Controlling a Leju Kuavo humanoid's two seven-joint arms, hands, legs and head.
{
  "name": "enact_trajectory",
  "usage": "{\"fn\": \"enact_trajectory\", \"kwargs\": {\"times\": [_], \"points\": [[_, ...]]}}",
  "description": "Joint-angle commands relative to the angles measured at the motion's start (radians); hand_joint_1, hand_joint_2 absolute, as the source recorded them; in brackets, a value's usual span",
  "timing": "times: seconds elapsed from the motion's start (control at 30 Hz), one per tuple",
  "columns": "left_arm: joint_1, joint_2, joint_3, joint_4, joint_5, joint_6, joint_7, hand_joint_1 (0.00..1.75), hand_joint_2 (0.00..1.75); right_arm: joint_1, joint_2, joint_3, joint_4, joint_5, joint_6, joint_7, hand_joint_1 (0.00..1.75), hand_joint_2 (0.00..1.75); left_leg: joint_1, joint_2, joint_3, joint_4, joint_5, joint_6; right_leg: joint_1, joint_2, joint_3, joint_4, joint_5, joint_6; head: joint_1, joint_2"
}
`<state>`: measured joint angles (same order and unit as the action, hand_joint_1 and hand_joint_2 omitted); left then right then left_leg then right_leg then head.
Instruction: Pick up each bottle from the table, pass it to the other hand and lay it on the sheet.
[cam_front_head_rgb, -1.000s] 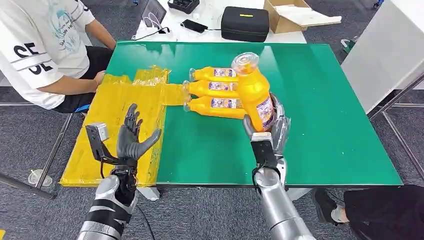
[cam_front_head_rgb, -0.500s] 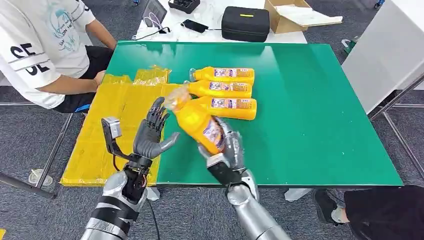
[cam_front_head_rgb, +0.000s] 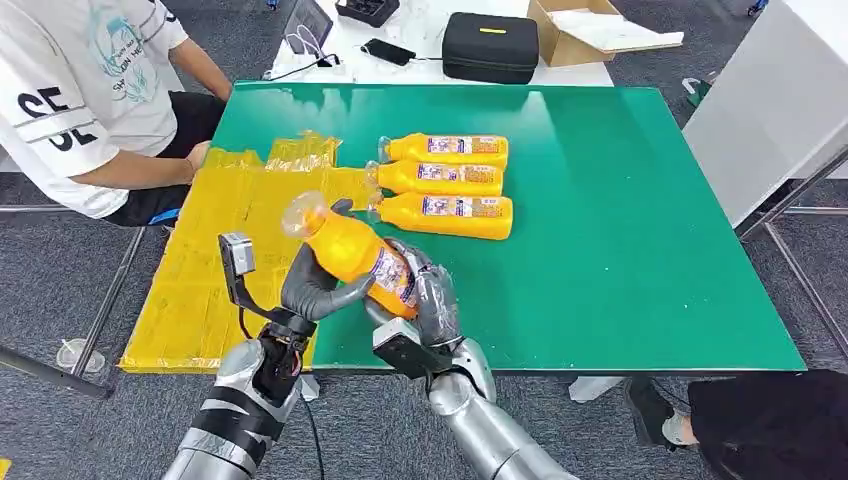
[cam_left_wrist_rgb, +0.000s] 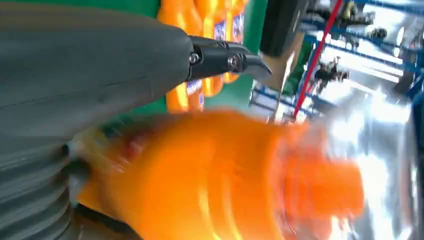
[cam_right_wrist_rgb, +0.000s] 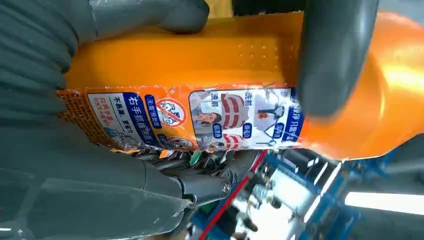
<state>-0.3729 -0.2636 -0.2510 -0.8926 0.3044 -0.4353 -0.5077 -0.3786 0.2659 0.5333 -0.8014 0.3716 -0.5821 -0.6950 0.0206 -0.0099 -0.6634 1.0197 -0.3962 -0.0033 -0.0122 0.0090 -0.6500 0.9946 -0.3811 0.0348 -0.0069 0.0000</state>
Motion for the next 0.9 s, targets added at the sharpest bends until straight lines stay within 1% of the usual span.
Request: {"fn": "enact_trajectory", "kwargs": {"times": [0.03, 0.07, 0.13, 0.17, 0.2, 0.23, 0.27, 0.3, 0.33, 0.37, 0.4, 0.43, 0.47, 0.5, 0.53, 0.57, 0.6, 0.63, 0.7, 0.77, 0.8, 0.87, 0.9], "points": [[-0.035, 0.031, -0.058, 0.071, 0.022, -0.071, 0.005, 0.00, 1.75, -0.047, 0.007, 0.035, 0.140, -0.019, 0.020, -0.003, 1.75, 1.75, 0.000, 0.000, 0.004, -0.001, -0.001, 0.001, 0.000, -0.001, 0.004, -0.001, -0.001, -0.001, 0.000, 0.000], [-0.032, 0.033, -0.063, 0.067, 0.019, -0.074, -0.001, 0.00, 1.75, -0.049, 0.008, 0.029, 0.147, -0.024, 0.020, -0.003, 1.75, 1.75, 0.000, 0.001, 0.007, -0.001, -0.002, 0.001, 0.000, -0.001, 0.007, -0.001, -0.002, -0.001, 0.000, 0.000], [-0.030, 0.034, -0.069, 0.063, 0.012, -0.072, -0.002, 0.00, 1.75, -0.052, 0.009, 0.028, 0.153, -0.025, 0.023, -0.003, 1.75, 1.75, 0.000, 0.001, 0.007, -0.001, -0.002, 0.001, 0.000, 0.000, 0.007, -0.001, -0.002, -0.001, 0.000, 0.000], [-0.030, 0.034, -0.069, 0.063, 0.012, -0.072, -0.002, 0.00, 1.75, -0.052, 0.009, 0.028, 0.153, -0.025, 0.023, -0.003, 1.75, 1.75, -0.001, 0.001, 0.004, -0.001, -0.001, 0.001, 0.000, 0.000, 0.004, -0.001, -0.001, -0.001, 0.000, 0.000], [-0.030, 0.034, -0.069, 0.063, 0.012, -0.072, -0.002, 0.00, 1.75, -0.052, 0.009, 0.028, 0.153, -0.025, 0.023, -0.003, 1.75, 1.75, 0.000, 0.002, 0.008, -0.001, -0.003, 0.001, 0.000, 0.000, 0.008, -0.001, -0.002, -0.002, 0.000, 0.000], [-0.030, 0.034, -0.069, 0.063, 0.012, -0.072, -0.002, 0.00, 1.75, -0.052, 0.009, 0.028, 0.153, -0.025, 0.023, -0.003, 1.75, 1.75, 0.000, 0.001, 0.004, -0.001, -0.001, 0.001, 0.000, 0.000, 0.004, -0.001, -0.001, -0.001, 0.000, 0.000], [-0.030, 0.034, -0.069, 0.063, 0.012, -0.072, -0.002, 0.00, 1.75, -0.052, 0.009, 0.028, 0.153, -0.025, 0.023, -0.003, 1.75, 1.75, 0.000, 0.001, 0.007, -0.001, -0.002, 0.001, 0.000, -0.001, 0.007, -0.001, -0.002, -0.002, 0.000, 0.000], [-0.031, 0.032, -0.072, 0.062, 0.008, -0.067, -0.002, 0.00, 1.75, -0.055, 0.011, 0.029, 0.159, -0.022, 0.027, -0.003, 1.75, 1.75, 0.000, 0.000, 0.004, -0.001, -0.001, 0.001, 0.000, -0.001, 0.005, -0.001, -0.001, -0.001, 0.000, 0.000], [-0.033, 0.033, -0.078, 0.060, -0.002, -0.059, -0.005, 0.00, 1.75, -0.057, 0.014, 0.032, 0.167, -0.017, 0.034, -0.003, 1.75, 1.75, 0.000, 0.001, 0.007, -0.001, -0.002, 0.001, 0.001, -0.001, 0.007, -0.001, -0.002, -0.002, 0.000, 0.000], [-0.034, 0.034, -0.081, 0.062, -0.006, -0.058, -0.004, 0.00, 1.75, -0.058, 0.016, 0.034, 0.172, -0.014, 0.036, -0.003, 1.75, 1.75, 0.000, 0.001, 0.005, -0.001, -0.002, 0.001, 0.000, 0.000, 0.005, 0.000, -0.002, -0.001, 0.000, 0.000], [-0.038, 0.036, -0.094, 0.069, -0.028, -0.042, -0.008, 0.00, 1.75, -0.060, 0.022, 0.036, 0.184, -0.005, 0.031, -0.003, 1.75, 1.75, 0.000, 0.001, 0.007, -0.001, -0.003, 0.001, 0.000, -0.001, 0.008, 0.000, -0.003, -0.002, 0.000, 0.000], [-0.042, 0.040, -0.109, 0.071, -0.058, -0.026, -0.020, 0.00, 1.75, -0.058, 0.025, 0.036, 0.183, -0.006, 0.034, -0.003, 1.75, 1.75, 0.000, 0.001, 0.006, 0.000, -0.002, 0.001, 0.000, -0.001, 0.006, 0.000, -0.002, -0.002, 0.000, 0.000], [-0.044, 0.040, -0.114, 0.077, -0.067, -0.022, -0.023, 0.09, 1.75, -0.056, 0.027, 0.038, 0.179, -0.009, 0.037, -0.003, 1.75, 1.75, 0.000, 0.001, 0.008, -0.001, -0.003, 0.001, 0.001, -0.001, 0.008, 0.000, -0.003, -0.002, 0.000, 0.000], [-0.045, 0.042, -0.117, 0.079, -0.072, -0.024, -0.025, 1.75, 1.75, -0.055, 0.028, 0.039, 0.179, -0.008, 0.036, -0.003, 1.75, 1.75, 0.000, 0.000, 0.004, -0.001, -0.001, 0.001, 0.000, -0.001, 0.004, 0.000, -0.002, -0.001, 0.000, 0.000], [-0.046, 0.047, -0.129, 0.088, -0.089, -0.024, -0.029, 1.75, 1.75, -0.056, 0.031, 0.042, 0.179, -0.009, 0.037, -0.003, 1.75, 1.75, 0.000, 0.001, 0.007, -0.001, -0.002, 0.001, 0.001, -0.001, 0.007, -0.001, -0.003, -0.002, 0.000, 0.000], [-0.047, 0.049, -0.136, 0.090, -0.101, -0.026, -0.040, 1.75, 1.75, -0.057, 0.032, 0.043, 0.179, -0.009, 0.036, -0.003, 1.75, 1.75, 0.000, 0.001, 0.005, -0.001, -0.002, 0.001, 0.000, 0.000, 0.005, -0.001, -0.002, -0.001, 0.000, 0.000], [-0.048, 0.050, -0.137, 0.094, -0.107, -0.023, -0.044, 1.75, 1.75, -0.058, 0.033, 0.044, 0.179, -0.009, 0.037, -0.003, 1.75, 1.75, 0.000, 0.001, 0.007, -0.001, -0.003, 0.001, 0.000, -0.001, 0.007, -0.001, -0.003, -0.002, 0.000, 0.000], [-0.048, 0.052, -0.141, 0.095, -0.126, -0.009, -0.052, 1.75, 1.75, -0.060, 0.036, 0.042, 0.183, -0.010, 0.037, -0.003, 1.75, 1.75, 0.000, 0.000, 0.003, -0.001, -0.001, 0.001, 0.000, -0.001, 0.003, 0.000, -0.001, -0.001, 0.000, 0.000], [-0.050, 0.052, -0.141, 0.101, -0.128, -0.017, -0.050, 1.75, 1.75, -0.062, 0.037, 0.042, 0.185, -0.009, 0.039, -0.003, 1.75, 1.75, 0.000, 0.001, 0.008, 0.000, -0.003, 0.001, 0.000, -0.001, 0.008, 0.000, -0.003, -0.002, 0.000, 0.000], [-0.051, 0.052, -0.140, 0.103, -0.129, -0.018, -0.048, 1.75, 1.75, -0.062, 0.037, 0.041, 0.185, -0.008, 0.040, -0.003, 1.75, 1.75, 0.000, 0.001, 0.002, -0.001, -0.001, 0.001, 0.000, 0.000, 0.002, -0.001, -0.001, -0.001, 0.000, 0.000], [-0.051, 0.052, -0.141, 0.104, -0.131, -0.020, -0.048, 1.75, 1.75, -0.062, 0.037, 0.042, 0.185, -0.008, 0.040, -0.003, 1.75, 1.75, 0.000, 0.001, 0.005, 0.000, -0.002, 0.001, 0.000, 0.000, 0.005, 0.000, -0.002, -0.001, 0.000, 0.000], [-0.053, 0.049, -0.136, 0.114, -0.122, -0.033, -0.044, 1.75, 1.75, -0.064, 0.037, 0.042, 0.187, -0.007, 0.043, -0.003, 1.75, 1.75, 0.000, 0.000, 0.003, 0.000, -0.001, 0.001, 0.000, -0.001, 0.003, 0.000, -0.001, -0.001, 0.000, 0.000], [-0.054, 0.047, -0.132, 0.118, -0.114, -0.044, -0.041, 1.75, 1.75, -0.064, 0.037, 0.041, 0.187, -0.007, 0.044, -0.003, 1.75, 1.75, 0.000, 0.001, 0.009, 0.000, -0.003, 0.001, 0.001, -0.001, 0.009, 0.000, -0.003, -0.002, 0.000, 0.000]]}}
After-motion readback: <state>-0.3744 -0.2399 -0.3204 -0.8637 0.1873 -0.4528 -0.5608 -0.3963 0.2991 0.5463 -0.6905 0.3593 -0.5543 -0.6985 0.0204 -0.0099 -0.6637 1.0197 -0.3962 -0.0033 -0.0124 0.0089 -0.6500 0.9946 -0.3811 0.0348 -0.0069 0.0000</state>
